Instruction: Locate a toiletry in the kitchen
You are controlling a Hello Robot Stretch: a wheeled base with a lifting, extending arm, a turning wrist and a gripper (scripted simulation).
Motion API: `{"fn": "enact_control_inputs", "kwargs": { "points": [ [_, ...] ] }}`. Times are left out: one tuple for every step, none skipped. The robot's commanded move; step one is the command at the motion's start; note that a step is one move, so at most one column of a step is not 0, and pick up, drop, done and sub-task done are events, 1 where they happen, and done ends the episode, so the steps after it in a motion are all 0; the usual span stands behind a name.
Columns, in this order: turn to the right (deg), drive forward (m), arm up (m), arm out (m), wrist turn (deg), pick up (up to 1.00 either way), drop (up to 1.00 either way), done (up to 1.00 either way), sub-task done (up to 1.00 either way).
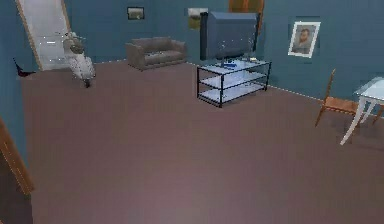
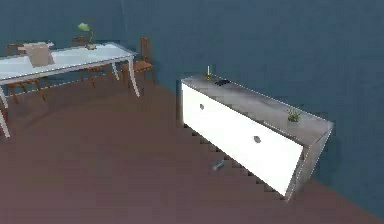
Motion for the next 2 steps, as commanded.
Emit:
{"fn": "enact_control_inputs", "kwargs": {
  "points": [
    [0.0,0.25,0.00,0.00,0.0,0.00,0.00,0.00,0.00],
    [-42.0,0.00,0.00,0.00,0.0,0.00,0.00,0.00,0.00]
  ]
}}
